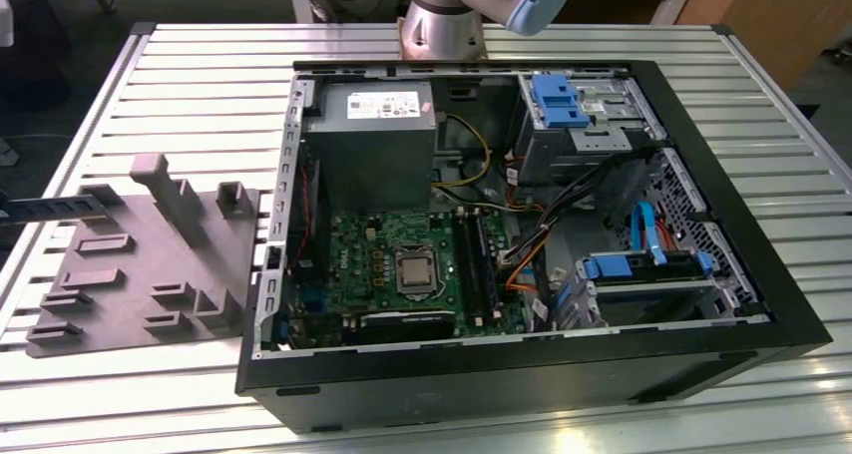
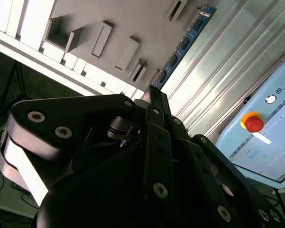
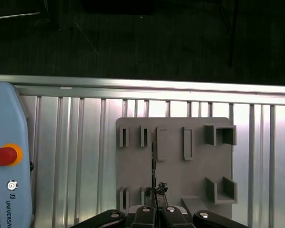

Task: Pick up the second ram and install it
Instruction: 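Pick up the second ram and move it above second insertion slot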

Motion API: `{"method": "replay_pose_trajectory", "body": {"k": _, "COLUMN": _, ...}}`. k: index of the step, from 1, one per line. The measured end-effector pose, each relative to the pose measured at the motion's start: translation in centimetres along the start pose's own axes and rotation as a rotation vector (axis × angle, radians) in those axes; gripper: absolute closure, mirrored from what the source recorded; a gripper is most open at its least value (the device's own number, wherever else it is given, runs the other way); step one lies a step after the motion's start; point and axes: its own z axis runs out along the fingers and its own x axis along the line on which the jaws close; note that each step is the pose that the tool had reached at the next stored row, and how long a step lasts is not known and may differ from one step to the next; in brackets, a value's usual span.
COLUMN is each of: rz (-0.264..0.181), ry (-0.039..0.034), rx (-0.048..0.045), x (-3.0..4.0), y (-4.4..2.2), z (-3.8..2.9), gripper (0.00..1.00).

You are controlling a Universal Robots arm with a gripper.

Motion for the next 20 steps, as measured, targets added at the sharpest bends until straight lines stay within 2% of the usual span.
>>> {"method": "replay_pose_trajectory", "body": {"k": 20, "rz": 0.000, "ry": -0.0010, "rx": 0.0000, "x": -0.03, "y": 0.04, "z": -1.40, "gripper": 0.89}}
